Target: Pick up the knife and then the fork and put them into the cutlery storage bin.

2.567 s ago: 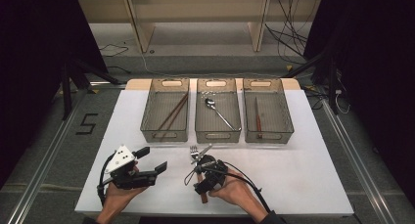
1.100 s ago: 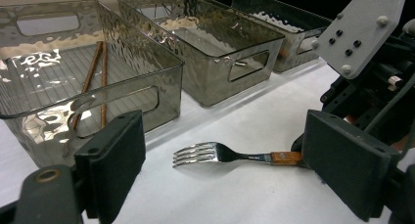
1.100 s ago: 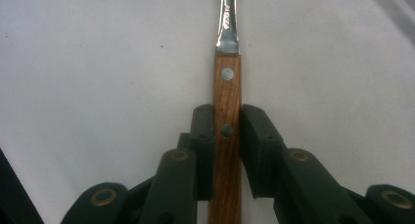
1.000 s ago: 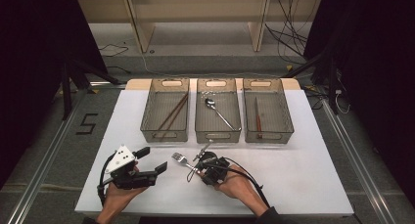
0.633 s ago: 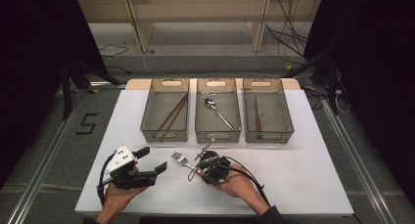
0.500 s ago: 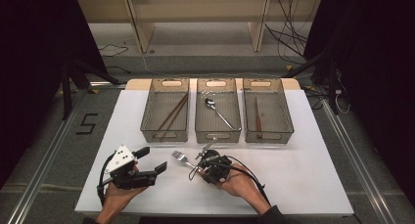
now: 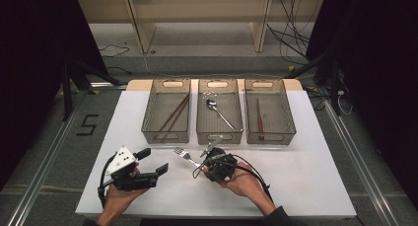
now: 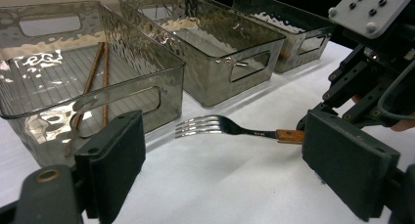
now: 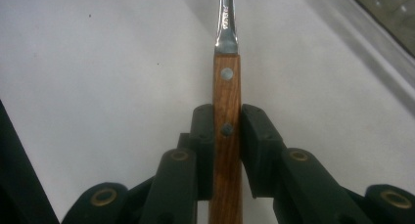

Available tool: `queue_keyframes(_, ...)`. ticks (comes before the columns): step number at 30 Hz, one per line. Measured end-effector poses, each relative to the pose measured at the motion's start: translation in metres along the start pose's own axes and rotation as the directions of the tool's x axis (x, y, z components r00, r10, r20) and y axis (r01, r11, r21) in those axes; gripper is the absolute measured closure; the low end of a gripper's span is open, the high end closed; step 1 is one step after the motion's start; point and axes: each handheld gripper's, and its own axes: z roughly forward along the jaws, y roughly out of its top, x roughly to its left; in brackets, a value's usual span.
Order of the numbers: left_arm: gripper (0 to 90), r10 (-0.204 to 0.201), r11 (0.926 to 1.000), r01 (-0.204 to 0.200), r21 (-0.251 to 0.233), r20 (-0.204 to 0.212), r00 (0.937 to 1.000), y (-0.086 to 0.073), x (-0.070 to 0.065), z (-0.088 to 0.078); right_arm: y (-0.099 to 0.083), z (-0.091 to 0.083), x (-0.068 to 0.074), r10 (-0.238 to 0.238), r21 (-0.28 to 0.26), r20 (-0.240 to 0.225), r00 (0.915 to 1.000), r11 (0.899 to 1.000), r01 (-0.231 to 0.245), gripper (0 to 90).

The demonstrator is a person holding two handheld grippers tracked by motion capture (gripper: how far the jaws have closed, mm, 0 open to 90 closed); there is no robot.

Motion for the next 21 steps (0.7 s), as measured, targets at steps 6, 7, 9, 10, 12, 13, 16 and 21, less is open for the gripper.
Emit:
queue_keyframes(6, 15.8, 0.000, 1.0000, 0.000, 0.000, 0.000, 1.0000, 0.000, 0.000, 0.000, 0.000, -0.006, -0.002, 0.004, -0.016, 0.002, 1.0000, 1.000, -0.004, 76.9)
queue_keyframes(7, 15.9, 0.000, 1.0000, 0.000, -0.001, 0.000, 1.0000, 0.000, 0.000, 0.000, 0.000, -0.007, -0.003, 0.002, -0.019, 0.002, 1.0000, 1.000, -0.002, 76.9)
queue_keyframes(9, 15.9, 0.000, 1.0000, 0.000, -0.001, 0.000, 1.0000, 0.000, 0.000, 0.000, 0.000, -0.009, -0.003, 0.006, -0.028, 0.000, 1.0000, 1.000, -0.006, 76.9)
queue_keyframes(10, 15.9, 0.000, 1.0000, 0.000, -0.001, 0.000, 1.0000, 0.000, 0.000, 0.000, -0.001, -0.010, -0.004, 0.007, -0.032, -0.001, 1.0000, 0.999, -0.007, 76.9)
queue_keyframes(12, 15.8, 0.000, 1.0000, 0.000, -0.001, -0.001, 1.0000, 0.000, 0.000, 0.000, -0.001, -0.012, -0.005, 0.009, -0.037, 0.000, 1.0000, 0.999, -0.009, 76.9)
queue_keyframes(13, 15.9, 0.000, 1.0000, 0.000, 0.000, -0.001, 1.0000, 0.000, 0.000, 0.000, -0.001, -0.013, -0.005, 0.009, -0.038, 0.000, 1.0000, 0.999, -0.009, 76.9)
queue_keyframes(16, 15.9, -0.001, 1.0000, 0.001, -0.001, -0.001, 1.0000, 0.000, 0.000, 0.000, -0.001, -0.015, -0.007, 0.010, -0.048, -0.002, 0.9999, 0.999, -0.010, 76.9)
queue_keyframes(21, 15.9, -0.001, 1.0000, 0.001, -0.001, -0.002, 1.0000, 0.000, 0.000, 0.000, -0.001, -0.023, -0.011, 0.018, -0.064, -0.003, 0.9998, 0.998, -0.018, 76.9)
